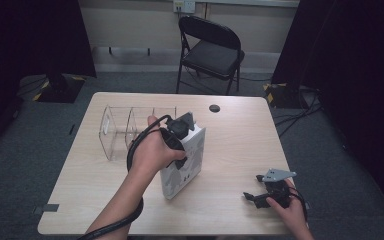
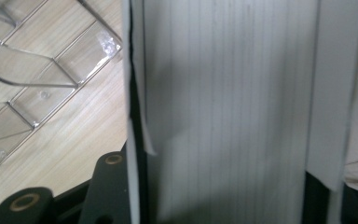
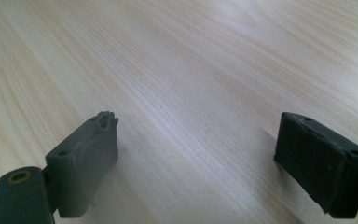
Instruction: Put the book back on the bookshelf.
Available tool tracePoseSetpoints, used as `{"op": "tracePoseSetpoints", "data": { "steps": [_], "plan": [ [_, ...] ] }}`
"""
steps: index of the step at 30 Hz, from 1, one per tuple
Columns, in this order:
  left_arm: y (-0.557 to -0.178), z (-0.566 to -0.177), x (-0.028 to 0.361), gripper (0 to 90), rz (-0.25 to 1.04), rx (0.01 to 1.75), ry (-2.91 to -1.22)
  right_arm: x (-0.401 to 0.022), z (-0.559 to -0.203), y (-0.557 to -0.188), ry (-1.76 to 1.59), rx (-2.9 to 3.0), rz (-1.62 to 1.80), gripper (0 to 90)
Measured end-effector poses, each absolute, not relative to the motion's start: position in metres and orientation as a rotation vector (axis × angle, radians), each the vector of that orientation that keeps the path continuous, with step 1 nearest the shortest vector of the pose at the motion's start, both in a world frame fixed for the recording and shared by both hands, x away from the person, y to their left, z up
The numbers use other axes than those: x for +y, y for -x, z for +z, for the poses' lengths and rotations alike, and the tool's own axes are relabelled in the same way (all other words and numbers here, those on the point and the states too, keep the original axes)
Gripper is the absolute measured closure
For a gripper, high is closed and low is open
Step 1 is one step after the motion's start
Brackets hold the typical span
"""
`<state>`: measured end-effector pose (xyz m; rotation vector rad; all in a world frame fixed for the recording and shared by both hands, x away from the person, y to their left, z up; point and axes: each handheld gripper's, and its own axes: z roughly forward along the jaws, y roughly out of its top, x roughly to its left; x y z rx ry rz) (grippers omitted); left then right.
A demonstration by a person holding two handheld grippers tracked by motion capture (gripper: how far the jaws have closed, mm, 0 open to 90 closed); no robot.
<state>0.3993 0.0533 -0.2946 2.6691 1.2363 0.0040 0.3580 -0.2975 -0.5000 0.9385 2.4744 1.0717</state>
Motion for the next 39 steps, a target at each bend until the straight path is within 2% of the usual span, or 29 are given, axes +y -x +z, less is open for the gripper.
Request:
{"op": "tracePoseSetpoints", "data": {
  "steps": [29, 33, 39],
  "plan": [
    [-0.390, -0.295, 0.093, 52.9, 0.000, 1.319, -2.621, -0.298, -0.500, -0.358, -0.938, 2.475, 1.072, 12.0],
    [-0.387, -0.293, 0.097, 52.8, 0.029, 1.325, -2.623, -0.298, -0.500, -0.358, -0.938, 2.475, 1.072, 11.9],
    [-0.386, -0.294, 0.105, 52.9, 0.001, 1.351, -2.603, -0.298, -0.500, -0.358, -0.938, 2.475, 1.072, 12.0]
  ]
}}
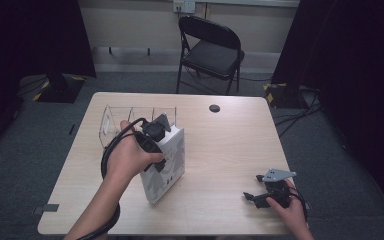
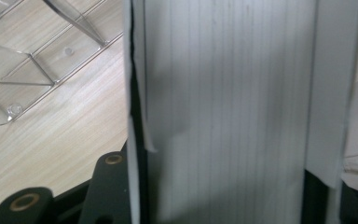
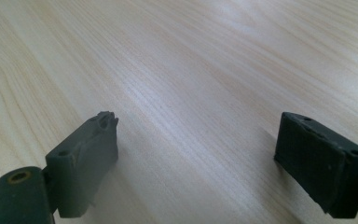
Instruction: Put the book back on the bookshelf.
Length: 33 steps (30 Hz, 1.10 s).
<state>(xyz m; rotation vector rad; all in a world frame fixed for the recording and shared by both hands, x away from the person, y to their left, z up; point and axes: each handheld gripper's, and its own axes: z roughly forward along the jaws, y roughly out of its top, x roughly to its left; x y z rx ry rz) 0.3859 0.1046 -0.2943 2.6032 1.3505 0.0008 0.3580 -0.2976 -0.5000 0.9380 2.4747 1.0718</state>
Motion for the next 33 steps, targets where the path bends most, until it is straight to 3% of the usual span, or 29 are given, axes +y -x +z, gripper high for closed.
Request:
{"op": "tracePoseSetpoints", "data": {
  "steps": [33],
  "plan": [
    [-0.383, -0.300, 0.139, 52.9, 0.021, 1.401, -2.583, -0.298, -0.500, -0.358, -0.939, 2.472, 1.072, 12.0]
  ]
}}
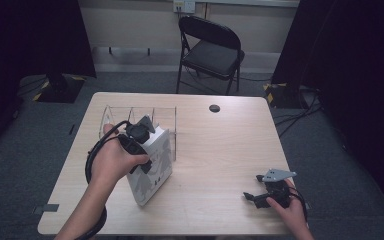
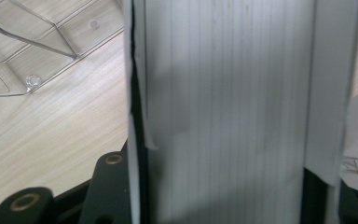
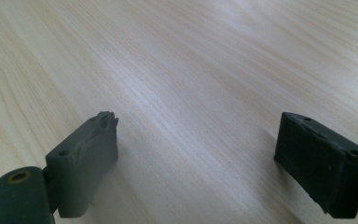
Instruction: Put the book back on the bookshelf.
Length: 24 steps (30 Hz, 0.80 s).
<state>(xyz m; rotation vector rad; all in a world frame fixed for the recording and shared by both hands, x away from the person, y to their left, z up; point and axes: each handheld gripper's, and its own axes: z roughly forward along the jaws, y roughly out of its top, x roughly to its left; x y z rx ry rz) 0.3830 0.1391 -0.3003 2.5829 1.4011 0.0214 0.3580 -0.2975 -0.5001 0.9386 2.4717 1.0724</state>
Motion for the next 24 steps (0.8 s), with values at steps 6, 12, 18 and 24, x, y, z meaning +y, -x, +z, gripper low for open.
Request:
{"op": "tracePoseSetpoints", "data": {
  "steps": [6, 12, 18, 24],
  "plan": [
    [-0.385, -0.303, 0.140, 52.9, -0.029, 1.487, -2.538, -0.298, -0.500, -0.358, -0.938, 2.472, 1.072, 12.0],
    [-0.389, -0.303, 0.139, 52.9, -0.001, 1.503, -2.520, -0.298, -0.500, -0.358, -0.938, 2.474, 1.072, 12.0],
    [-0.394, -0.302, 0.141, 52.9, -0.010, 1.533, -2.505, -0.298, -0.500, -0.358, -0.939, 2.474, 1.072, 12.0],
    [-0.396, -0.303, 0.140, 53.0, -0.006, 1.548, -2.485, -0.297, -0.500, -0.358, -0.940, 2.474, 1.073, 12.0]
  ]
}}
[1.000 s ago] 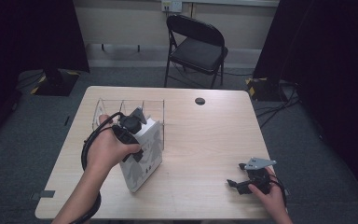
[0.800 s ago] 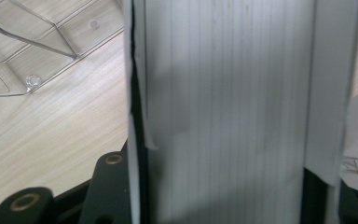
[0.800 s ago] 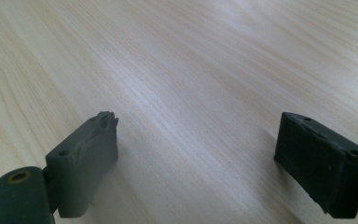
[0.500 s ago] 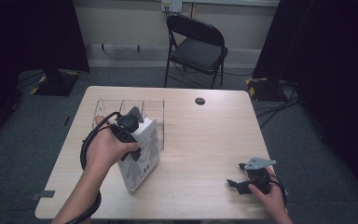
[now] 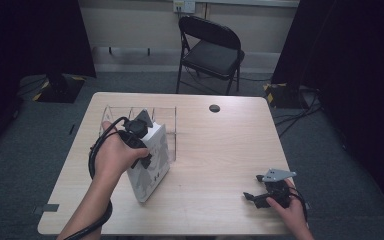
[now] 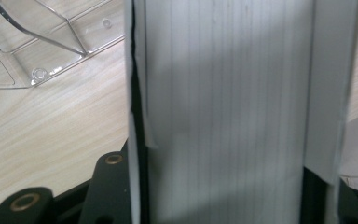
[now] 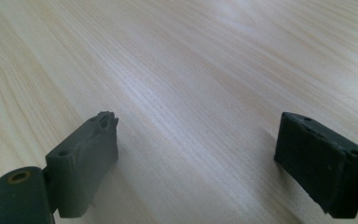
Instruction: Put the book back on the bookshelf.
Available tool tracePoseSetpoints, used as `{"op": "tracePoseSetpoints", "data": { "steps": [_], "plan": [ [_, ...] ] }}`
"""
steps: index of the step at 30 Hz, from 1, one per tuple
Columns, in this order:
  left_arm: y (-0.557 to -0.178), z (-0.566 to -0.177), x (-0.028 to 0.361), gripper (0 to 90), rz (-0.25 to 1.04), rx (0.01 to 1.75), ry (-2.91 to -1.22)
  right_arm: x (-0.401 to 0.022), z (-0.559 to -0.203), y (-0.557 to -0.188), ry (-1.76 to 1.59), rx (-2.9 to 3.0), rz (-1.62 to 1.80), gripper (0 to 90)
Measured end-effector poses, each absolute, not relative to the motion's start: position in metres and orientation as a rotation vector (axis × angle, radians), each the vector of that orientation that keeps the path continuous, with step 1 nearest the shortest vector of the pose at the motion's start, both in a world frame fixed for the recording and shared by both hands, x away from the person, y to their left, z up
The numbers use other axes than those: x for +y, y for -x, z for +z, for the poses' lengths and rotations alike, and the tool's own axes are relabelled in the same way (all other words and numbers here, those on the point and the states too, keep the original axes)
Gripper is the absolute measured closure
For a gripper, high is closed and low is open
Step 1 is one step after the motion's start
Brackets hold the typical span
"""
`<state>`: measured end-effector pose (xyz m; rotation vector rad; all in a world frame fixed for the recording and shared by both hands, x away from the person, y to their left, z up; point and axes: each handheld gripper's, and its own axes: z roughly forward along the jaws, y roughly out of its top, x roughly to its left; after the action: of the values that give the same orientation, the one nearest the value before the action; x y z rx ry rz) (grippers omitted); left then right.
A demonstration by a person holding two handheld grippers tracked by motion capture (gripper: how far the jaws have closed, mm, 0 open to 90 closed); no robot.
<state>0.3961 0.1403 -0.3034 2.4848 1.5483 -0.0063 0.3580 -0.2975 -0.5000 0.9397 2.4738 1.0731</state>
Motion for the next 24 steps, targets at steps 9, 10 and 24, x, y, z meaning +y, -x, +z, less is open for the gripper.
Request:
{"op": "tracePoseSetpoints", "data": {
  "steps": [9, 10, 24],
  "plan": [
    [-0.401, -0.302, 0.137, 52.9, -0.003, 1.562, -2.494, -0.297, -0.500, -0.358, -0.945, 2.472, 1.073, 12.0],
    [-0.402, -0.301, 0.137, 52.9, -0.003, 1.568, -2.490, -0.297, -0.500, -0.358, -0.945, 2.472, 1.073, 12.0],
    [-0.412, -0.302, 0.133, 52.9, 0.006, 1.622, -2.439, -0.297, -0.500, -0.358, -0.942, 2.472, 1.074, 11.9]
  ]
}}
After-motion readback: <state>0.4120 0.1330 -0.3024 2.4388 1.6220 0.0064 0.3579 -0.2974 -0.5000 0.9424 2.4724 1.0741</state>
